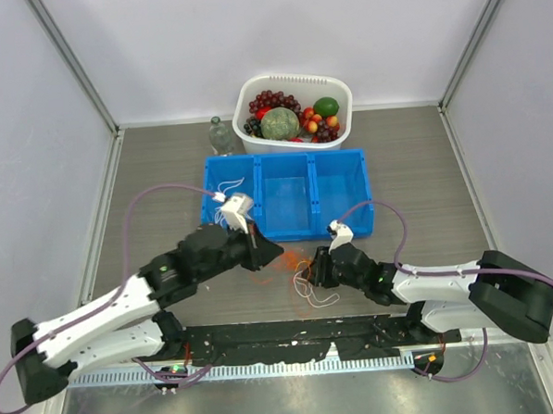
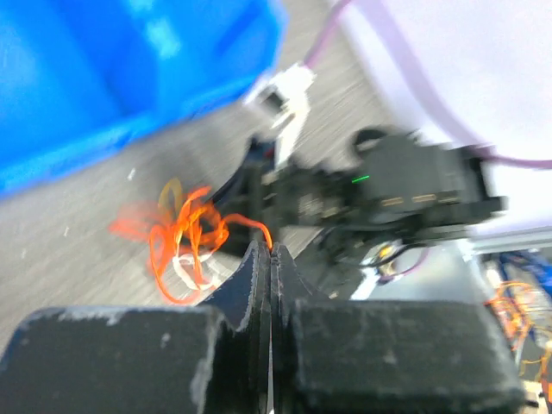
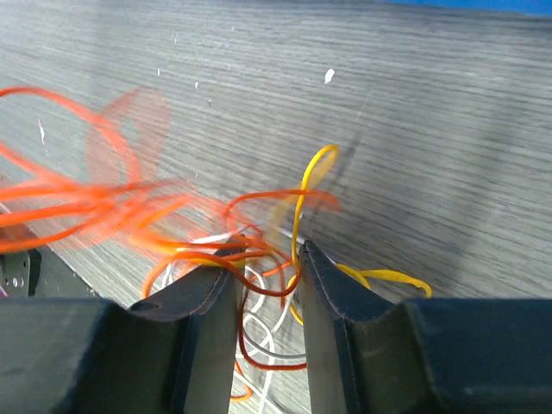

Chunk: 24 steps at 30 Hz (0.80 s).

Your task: Untangle the cables

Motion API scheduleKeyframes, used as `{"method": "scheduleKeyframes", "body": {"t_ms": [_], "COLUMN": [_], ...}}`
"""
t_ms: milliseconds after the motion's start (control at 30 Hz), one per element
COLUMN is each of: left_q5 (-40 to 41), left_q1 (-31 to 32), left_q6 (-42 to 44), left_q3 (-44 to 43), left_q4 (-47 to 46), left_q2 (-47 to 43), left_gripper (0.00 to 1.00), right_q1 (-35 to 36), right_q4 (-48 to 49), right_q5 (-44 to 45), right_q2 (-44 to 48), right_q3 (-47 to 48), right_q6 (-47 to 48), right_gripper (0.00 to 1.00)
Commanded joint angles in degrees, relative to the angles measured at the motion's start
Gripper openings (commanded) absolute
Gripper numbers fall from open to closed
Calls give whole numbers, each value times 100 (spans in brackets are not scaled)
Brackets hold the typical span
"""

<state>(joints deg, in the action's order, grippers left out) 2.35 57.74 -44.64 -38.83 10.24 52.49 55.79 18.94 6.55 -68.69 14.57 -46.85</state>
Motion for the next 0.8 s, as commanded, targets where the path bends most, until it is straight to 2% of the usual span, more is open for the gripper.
{"method": "scheduleKeyframes", "body": {"t_ms": [0,200,433,600,767], "left_q5": [3,-472,-499,-613,-411], "left_q1": [36,45,45,45,45], "left_q6": [728,1080,1475,1757,2020], "left_q3": [-1098,-2470,-3928,-4966,-5880], "left_q4": [670,927,1006,1410,1604], "left_q2": [-923,-1039,-688,-266,-2], "left_gripper": [0,0,0,0,0], "right_q1": [20,20,20,20,20], "right_q4": [66,110,-127,-180,-312], "right_q5": [620,822,1085,1191,1270], "right_q2": [-136,-356,-470,-339,-268], "right_q3": [-33,-33,-130,-208,-182], "right_q6": [-377,-518,-738,-747,-747], "right_gripper": [37,36,36,36,36]}}
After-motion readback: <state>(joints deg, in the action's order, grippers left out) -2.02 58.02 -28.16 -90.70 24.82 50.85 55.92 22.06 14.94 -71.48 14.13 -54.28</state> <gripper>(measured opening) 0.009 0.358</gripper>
